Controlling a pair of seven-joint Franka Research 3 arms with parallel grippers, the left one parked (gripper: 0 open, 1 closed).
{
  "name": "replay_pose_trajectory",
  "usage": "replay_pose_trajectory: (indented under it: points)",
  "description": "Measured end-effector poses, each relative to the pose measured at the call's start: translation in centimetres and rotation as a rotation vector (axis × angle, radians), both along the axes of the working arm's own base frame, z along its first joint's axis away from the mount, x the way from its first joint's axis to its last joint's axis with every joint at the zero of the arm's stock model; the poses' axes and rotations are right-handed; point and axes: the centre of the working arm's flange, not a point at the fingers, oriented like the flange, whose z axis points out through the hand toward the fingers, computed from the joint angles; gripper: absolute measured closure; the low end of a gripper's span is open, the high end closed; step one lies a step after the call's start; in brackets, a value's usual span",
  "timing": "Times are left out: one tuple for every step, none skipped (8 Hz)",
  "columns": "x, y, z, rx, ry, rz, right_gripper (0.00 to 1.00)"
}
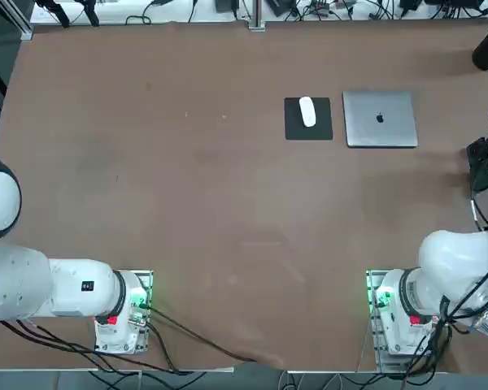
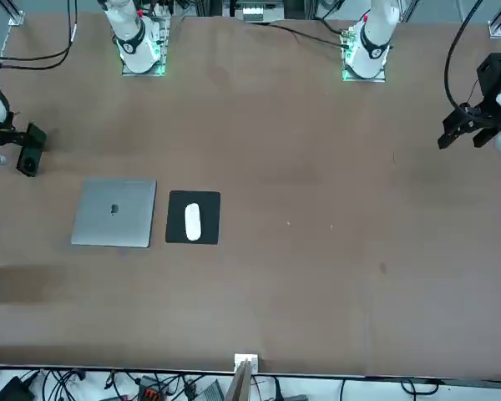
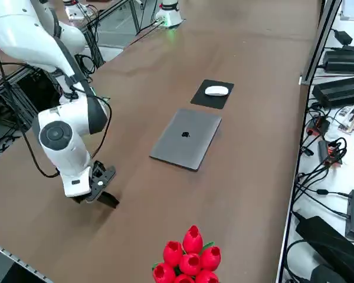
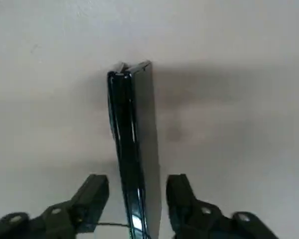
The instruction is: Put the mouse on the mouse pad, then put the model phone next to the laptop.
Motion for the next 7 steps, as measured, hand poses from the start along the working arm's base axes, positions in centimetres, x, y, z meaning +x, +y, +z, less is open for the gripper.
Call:
replay_pose_trajectory:
  points:
    - [0.1,-0.1,0.1,-0.003,-0.003,0.000,0.55]
    - [0.2,-0.2,0.3,-0.006,-0.007,0.001,0.73]
    - [0.3,-0.3,0.5,-0.008,-0.010,0.003,0.84]
    - [0.6,-0.3,0.7,-0.010,-0.013,0.007,0.84]
    - [0.9,-0.2,1.0,-0.002,-0.007,0.014,0.84]
    - [1.4,-0.1,1.7,0.018,0.012,0.032,0.84]
    - [2.8,0.5,3.2,0.051,0.026,0.064,0.84]
